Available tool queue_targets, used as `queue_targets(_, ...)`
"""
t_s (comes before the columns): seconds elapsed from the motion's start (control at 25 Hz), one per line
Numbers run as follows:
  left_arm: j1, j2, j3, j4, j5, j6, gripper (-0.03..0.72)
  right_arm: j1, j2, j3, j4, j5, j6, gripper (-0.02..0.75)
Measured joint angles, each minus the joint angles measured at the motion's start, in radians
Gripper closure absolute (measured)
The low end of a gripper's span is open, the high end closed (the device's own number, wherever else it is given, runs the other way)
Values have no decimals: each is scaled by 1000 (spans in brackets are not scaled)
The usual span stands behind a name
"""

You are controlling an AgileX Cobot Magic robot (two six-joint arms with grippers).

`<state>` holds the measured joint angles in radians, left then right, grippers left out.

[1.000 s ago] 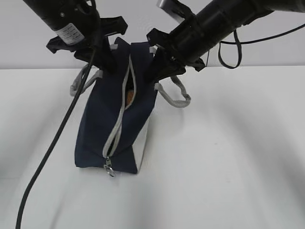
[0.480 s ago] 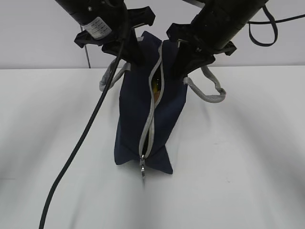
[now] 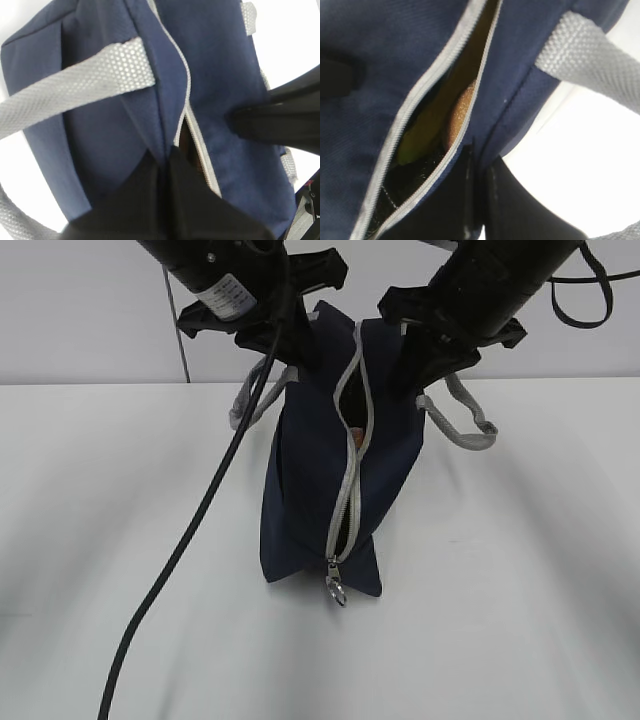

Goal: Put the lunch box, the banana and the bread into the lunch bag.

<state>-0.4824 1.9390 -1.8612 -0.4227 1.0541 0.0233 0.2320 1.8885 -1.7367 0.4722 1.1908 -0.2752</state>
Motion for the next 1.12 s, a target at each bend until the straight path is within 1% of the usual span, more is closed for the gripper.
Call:
queue_targets(0.24, 0, 0, 0, 0, -11, -4, 688, -4, 0, -7, -17, -18, 0, 736)
queue_targets(0.52, 0, 0, 0, 3, -39, -5, 688, -4, 0, -88, -42, -19, 0, 736)
queue_targets(0.92, 0, 0, 0, 8, -60, -7, 689, -5, 57, -97, -53, 4, 2, 736)
queue_targets(1.12, -1, 0, 0, 57, -60, -8, 689, -5, 61, -97, -56, 4, 2, 736)
